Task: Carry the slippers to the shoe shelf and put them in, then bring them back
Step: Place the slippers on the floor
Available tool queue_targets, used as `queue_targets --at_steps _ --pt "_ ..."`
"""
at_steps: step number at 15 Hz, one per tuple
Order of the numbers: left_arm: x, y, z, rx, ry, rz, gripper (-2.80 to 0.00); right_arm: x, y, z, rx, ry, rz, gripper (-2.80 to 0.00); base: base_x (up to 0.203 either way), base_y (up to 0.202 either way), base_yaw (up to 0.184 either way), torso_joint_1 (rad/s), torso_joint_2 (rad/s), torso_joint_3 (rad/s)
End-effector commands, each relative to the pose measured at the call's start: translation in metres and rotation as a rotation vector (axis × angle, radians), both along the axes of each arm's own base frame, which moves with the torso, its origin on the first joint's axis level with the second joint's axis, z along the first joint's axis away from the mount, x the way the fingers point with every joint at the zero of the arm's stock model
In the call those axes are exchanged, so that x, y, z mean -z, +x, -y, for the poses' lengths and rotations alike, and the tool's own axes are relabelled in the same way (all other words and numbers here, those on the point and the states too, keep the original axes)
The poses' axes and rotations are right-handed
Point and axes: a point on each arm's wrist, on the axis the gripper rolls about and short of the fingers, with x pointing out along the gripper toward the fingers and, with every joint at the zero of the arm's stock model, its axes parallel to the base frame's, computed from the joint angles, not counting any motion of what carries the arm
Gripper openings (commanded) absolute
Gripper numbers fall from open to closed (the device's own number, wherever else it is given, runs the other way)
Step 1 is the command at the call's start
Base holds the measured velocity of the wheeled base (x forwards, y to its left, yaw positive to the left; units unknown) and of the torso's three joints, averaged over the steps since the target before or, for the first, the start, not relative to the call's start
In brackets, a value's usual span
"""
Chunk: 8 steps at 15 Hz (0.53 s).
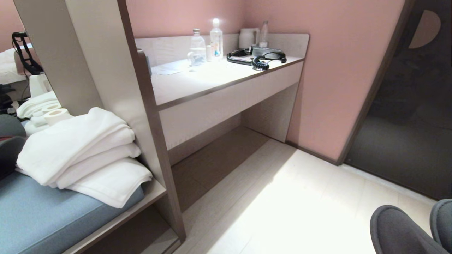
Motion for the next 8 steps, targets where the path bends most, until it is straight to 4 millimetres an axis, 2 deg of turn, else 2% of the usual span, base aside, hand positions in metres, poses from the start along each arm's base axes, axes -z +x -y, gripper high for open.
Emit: queue_targets --at_steps 1,8 --pt "-0.0001 0.0001 0.0 0.0 0.0 0.0 -2.8 -0.0001 0.0001 0.0 -0.001 -0.001 -0.001 -2.8 0.0 0.0 0.0 0.002 0.01 -0.198" --pt "-0.0001 0.0001 0.0 0.0 0.0 0.0 -2.8 -0.0002 0.0001 0.0 -0.001 -0.004 0.0 -2.8 0.0 0.0 0.0 0.005 0.0 -0.197"
